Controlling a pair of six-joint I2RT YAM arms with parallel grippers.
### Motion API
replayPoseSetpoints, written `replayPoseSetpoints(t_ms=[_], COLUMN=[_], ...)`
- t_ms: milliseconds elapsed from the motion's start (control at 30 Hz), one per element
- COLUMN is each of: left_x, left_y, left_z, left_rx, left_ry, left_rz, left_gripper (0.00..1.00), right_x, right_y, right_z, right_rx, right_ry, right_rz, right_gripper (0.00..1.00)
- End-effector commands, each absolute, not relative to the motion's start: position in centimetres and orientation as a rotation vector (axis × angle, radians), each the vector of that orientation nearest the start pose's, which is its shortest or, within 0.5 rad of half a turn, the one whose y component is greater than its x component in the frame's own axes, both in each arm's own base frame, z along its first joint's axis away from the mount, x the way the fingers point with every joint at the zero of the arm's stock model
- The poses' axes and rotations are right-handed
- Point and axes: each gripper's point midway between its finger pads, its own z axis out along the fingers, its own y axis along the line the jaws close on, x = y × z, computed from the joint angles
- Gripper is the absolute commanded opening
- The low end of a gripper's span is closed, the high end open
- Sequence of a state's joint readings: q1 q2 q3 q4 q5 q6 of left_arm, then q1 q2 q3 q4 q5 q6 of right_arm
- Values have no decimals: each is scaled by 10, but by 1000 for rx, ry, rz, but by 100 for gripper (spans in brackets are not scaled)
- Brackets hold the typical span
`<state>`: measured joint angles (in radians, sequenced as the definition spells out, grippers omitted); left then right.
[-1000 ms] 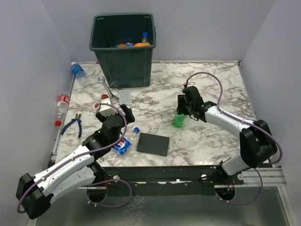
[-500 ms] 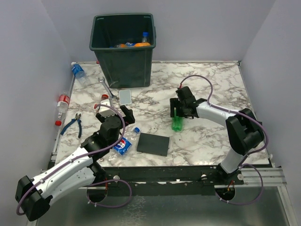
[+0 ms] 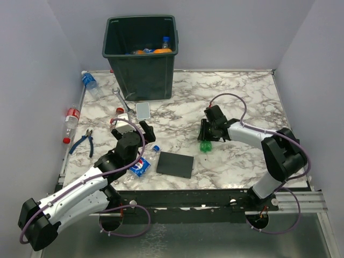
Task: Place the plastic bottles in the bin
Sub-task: Pick up the plastic bottle at the center of the board.
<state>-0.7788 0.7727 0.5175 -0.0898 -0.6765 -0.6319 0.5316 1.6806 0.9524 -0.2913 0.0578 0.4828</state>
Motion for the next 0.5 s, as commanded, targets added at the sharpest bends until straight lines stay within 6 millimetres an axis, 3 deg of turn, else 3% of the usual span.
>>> replayPoseSetpoints(t_ms=[0,100,200,267,367,467], left_x=[269,271,271,268,258,240], left_y=[-150,-174,-205,-228,-269,-308], left_z=[203,229,269,301,351,383], left_rx=[-275,-179,-54,24,173,321], left_ry=[1809,1782,1703,1631,1525,1457], left_rz=[-415,-522,-678,-793,-1009,-1238], left_gripper=[99,99,99,99,99,99], right_x=[295,285,261,237,213,195], right_y=[206,224,242,247,246,240], right_z=[51,111,176,204,230,252], right_rx=[-145,-304,-451,-524,-557,-551], right_ry=[2509,2230,1930,1790,1672,1560], right_rz=[462,633,834,944,1037,1094], right_gripper=[30,27,27,27,27,26])
